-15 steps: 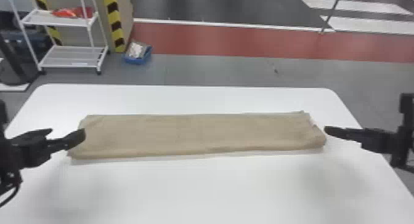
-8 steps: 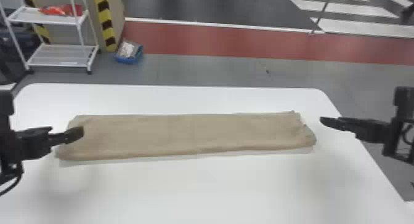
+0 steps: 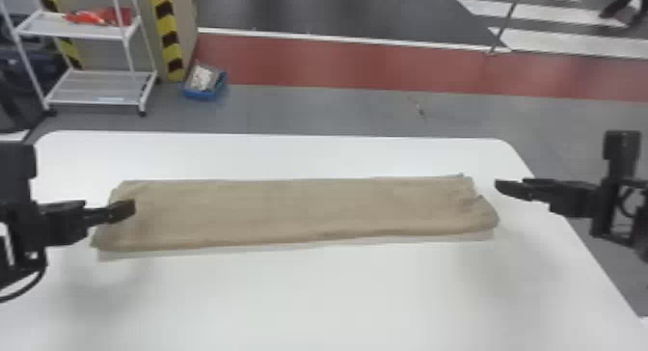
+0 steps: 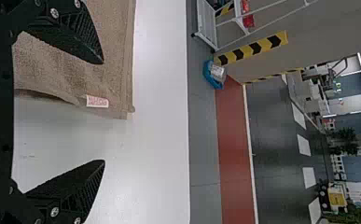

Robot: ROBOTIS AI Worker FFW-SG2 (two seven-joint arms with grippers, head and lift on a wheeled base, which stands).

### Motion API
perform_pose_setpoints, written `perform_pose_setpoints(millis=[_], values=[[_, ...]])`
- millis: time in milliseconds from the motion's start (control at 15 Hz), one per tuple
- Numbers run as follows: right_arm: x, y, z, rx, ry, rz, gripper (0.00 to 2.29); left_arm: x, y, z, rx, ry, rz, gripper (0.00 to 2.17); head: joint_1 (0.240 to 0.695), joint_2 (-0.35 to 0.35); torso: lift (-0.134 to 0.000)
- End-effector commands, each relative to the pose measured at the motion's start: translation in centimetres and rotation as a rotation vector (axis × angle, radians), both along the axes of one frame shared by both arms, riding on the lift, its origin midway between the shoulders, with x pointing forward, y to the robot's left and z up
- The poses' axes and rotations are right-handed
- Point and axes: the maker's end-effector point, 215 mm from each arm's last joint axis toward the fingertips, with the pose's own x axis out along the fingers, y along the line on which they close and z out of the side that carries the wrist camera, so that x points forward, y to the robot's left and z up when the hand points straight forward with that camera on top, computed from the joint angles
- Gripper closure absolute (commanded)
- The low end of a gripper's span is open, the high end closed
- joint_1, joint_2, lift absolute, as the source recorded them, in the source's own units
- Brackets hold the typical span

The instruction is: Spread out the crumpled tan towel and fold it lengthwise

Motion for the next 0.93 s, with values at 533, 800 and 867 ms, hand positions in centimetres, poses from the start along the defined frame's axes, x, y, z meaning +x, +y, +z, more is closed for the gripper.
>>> perform_pose_setpoints(millis=[533,800,867], values=[[-0.06,1.47,-1.64,-0.006,0.009,0.017,0.15,0.81,-0.76,-0.23,0.008,0.001,-0.014,0.08,0.695,-0.131,-0.124],[0.18,1.42,-1.41,-0.005,0.004,0.016,0.15,0.86,-0.70,-0.28,0.021,0.001,-0.015,0.08,0.695,-0.134,-0.124],[0.28,1.41,-1.31,-0.005,-0.001,0.016,0.15,0.85,-0.63,-0.29,0.024,0.002,-0.015,0.08,0.695,-0.133,-0.124]])
